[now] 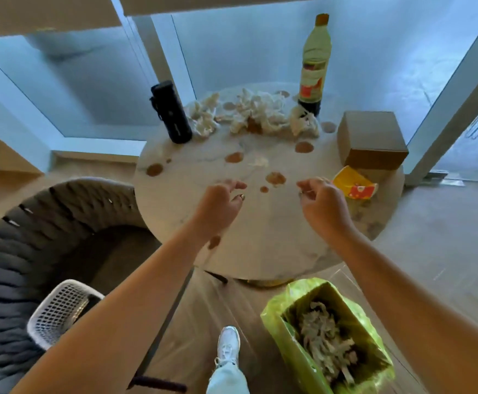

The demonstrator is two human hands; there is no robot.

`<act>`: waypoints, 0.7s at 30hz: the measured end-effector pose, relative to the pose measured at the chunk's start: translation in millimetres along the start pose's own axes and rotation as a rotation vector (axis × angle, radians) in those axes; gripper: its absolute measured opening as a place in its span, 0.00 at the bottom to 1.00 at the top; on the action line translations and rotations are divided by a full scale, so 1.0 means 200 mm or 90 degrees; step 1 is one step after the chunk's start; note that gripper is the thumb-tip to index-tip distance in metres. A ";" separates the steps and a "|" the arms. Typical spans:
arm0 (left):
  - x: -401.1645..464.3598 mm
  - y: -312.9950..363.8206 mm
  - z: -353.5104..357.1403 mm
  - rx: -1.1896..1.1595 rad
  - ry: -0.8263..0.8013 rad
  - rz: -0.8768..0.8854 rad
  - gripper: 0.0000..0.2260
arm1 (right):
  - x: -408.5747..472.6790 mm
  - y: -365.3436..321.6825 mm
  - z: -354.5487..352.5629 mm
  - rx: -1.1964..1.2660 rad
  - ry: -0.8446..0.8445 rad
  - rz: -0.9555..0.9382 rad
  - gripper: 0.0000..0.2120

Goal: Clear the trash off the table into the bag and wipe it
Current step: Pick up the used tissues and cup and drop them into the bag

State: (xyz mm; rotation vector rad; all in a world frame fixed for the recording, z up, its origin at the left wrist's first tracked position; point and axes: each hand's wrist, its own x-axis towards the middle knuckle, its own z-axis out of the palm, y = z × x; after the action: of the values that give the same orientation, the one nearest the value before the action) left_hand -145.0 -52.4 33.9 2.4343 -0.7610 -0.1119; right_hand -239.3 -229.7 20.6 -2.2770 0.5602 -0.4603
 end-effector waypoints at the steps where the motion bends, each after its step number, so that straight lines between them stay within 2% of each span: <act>1: 0.05 -0.06 -0.04 0.006 0.021 0.000 0.13 | 0.06 -0.05 0.05 -0.009 -0.006 -0.009 0.12; 7: 0.47 -0.49 -0.20 0.014 0.056 -0.018 0.16 | 0.41 -0.31 0.35 -0.049 -0.068 0.002 0.14; 12: 0.76 -0.78 -0.23 0.010 0.046 -0.022 0.17 | 0.68 -0.43 0.54 -0.064 -0.061 -0.018 0.14; 21: 1.21 -1.00 -0.18 0.000 0.011 -0.040 0.20 | 1.15 -0.45 0.96 -0.079 -0.138 -0.028 0.15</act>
State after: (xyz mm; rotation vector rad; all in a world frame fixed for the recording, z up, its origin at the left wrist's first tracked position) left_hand 164.3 -32.1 -26.0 2.4563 -0.6779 -0.1158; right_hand 68.7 -182.8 -5.5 -2.4235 0.4406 -0.1995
